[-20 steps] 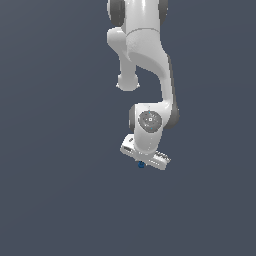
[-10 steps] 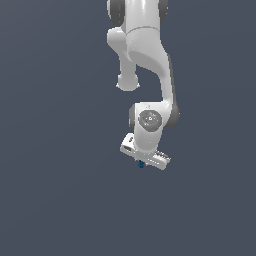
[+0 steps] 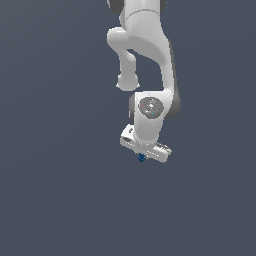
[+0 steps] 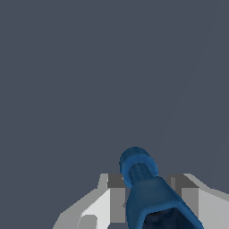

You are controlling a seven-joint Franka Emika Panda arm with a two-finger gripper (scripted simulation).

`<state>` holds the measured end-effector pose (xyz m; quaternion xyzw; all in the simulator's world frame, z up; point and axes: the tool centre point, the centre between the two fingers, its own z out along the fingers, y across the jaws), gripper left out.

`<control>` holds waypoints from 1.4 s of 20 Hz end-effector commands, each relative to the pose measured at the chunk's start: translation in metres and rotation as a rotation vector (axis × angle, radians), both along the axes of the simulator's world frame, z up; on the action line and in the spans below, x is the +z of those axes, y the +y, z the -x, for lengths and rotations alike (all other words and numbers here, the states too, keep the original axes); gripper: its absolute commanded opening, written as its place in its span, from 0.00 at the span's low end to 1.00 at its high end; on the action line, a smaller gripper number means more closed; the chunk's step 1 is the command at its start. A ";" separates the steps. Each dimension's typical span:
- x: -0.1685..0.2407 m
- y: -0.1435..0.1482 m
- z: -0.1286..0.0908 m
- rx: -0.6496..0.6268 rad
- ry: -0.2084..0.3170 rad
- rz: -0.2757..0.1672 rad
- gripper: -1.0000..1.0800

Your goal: Pick up the object and move it to a goal position.

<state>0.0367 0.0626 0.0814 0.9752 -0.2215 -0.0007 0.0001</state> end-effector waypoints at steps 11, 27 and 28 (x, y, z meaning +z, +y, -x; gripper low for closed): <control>0.105 -0.004 0.042 0.000 -0.001 -0.001 0.00; 0.278 -0.010 0.109 -0.001 -0.001 0.000 0.00; 0.289 -0.011 0.113 -0.001 -0.001 0.000 0.00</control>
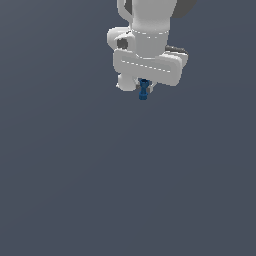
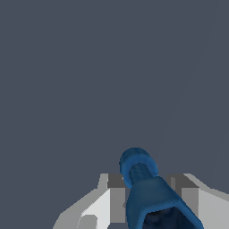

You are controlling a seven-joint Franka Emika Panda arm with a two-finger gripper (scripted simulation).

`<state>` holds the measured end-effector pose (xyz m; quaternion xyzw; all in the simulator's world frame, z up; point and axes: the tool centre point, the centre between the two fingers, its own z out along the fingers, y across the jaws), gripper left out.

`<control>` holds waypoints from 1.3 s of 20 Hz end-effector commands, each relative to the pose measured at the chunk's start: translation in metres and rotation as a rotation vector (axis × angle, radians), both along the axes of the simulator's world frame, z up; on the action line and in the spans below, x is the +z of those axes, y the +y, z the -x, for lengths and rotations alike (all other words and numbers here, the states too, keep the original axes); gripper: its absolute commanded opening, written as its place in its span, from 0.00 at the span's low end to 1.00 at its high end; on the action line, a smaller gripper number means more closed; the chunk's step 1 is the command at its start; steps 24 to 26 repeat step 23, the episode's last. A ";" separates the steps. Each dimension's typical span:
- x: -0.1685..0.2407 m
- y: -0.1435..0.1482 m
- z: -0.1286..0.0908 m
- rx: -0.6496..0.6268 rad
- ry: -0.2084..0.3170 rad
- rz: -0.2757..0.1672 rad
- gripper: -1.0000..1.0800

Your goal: Pick up the object and move it to a goal position.

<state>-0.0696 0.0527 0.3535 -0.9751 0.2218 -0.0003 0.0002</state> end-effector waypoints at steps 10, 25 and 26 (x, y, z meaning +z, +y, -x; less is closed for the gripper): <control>0.102 -0.003 0.037 0.000 0.001 0.000 0.00; 0.138 -0.003 0.046 0.000 0.001 0.001 0.00; 0.138 -0.003 0.046 0.000 0.001 0.001 0.00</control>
